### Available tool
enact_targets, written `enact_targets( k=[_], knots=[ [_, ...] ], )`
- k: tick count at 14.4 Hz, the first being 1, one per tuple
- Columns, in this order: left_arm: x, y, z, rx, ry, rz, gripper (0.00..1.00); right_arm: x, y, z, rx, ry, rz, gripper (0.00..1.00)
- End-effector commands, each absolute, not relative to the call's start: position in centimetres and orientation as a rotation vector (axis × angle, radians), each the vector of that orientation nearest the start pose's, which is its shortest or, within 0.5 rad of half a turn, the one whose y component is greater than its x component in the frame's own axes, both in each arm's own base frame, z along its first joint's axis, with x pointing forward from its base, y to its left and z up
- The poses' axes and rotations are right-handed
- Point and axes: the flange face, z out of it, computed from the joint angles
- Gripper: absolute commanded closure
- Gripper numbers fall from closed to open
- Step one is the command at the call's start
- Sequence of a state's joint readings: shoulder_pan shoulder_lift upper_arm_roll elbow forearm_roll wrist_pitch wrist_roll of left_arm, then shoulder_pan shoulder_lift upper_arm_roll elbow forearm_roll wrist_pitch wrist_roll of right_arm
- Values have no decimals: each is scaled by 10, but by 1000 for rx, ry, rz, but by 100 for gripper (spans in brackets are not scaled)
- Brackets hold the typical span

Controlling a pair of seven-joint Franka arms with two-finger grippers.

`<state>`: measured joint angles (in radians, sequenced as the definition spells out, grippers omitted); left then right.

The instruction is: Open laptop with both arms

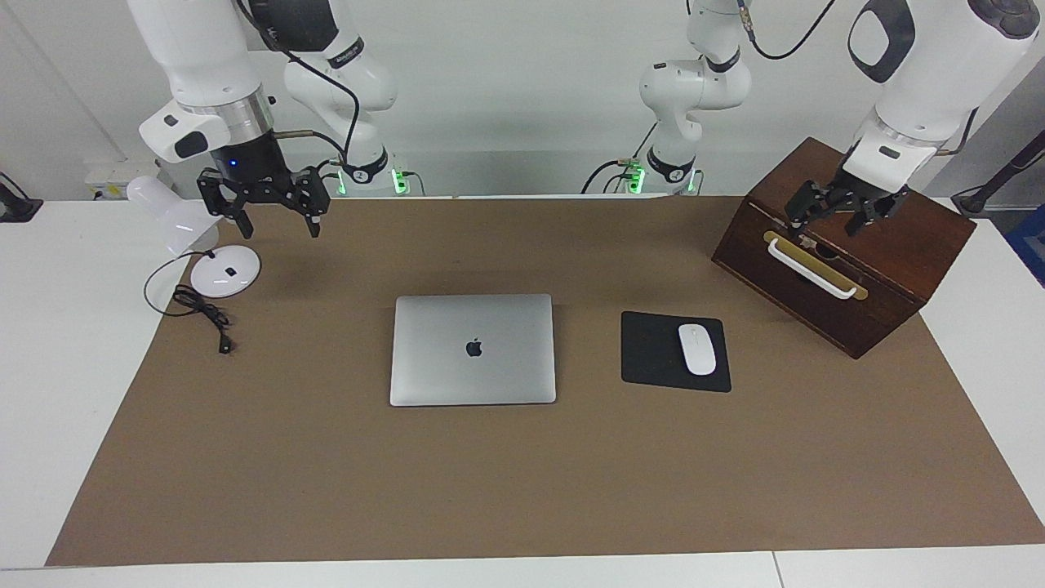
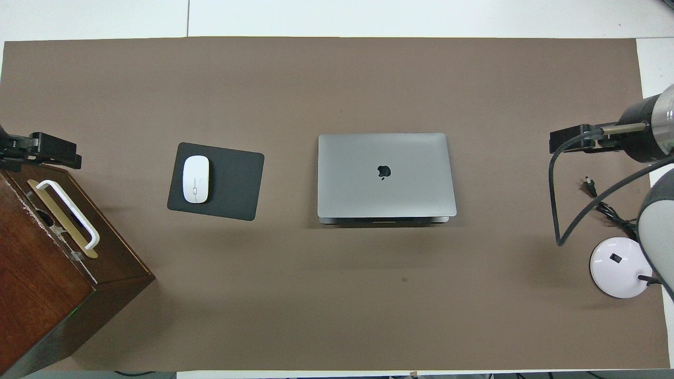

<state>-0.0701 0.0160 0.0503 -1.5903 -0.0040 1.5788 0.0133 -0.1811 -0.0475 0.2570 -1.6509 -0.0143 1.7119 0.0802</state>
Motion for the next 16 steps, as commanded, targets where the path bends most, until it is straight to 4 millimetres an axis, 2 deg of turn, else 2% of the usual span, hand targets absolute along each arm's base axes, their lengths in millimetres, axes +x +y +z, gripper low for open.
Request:
enact_targets(
  k=[1,4,6,13,16],
  knots=[
    [555,-13,605,-3157,30,10,0,545,23,619,-3174,-42,-158,0],
    [557,-18,605,-3157,42,-16,0,544,9,618,-3173,-46,-154,0],
    [556,-25,602,-3157,66,-12,0,540,11,613,-3170,-43,-184,0],
    [553,-29,599,-3157,80,-23,0,537,12,601,-3170,-40,-217,0],
    [553,-28,599,-3157,73,-24,0,531,2,588,-3171,-10,-290,0]
  ],
)
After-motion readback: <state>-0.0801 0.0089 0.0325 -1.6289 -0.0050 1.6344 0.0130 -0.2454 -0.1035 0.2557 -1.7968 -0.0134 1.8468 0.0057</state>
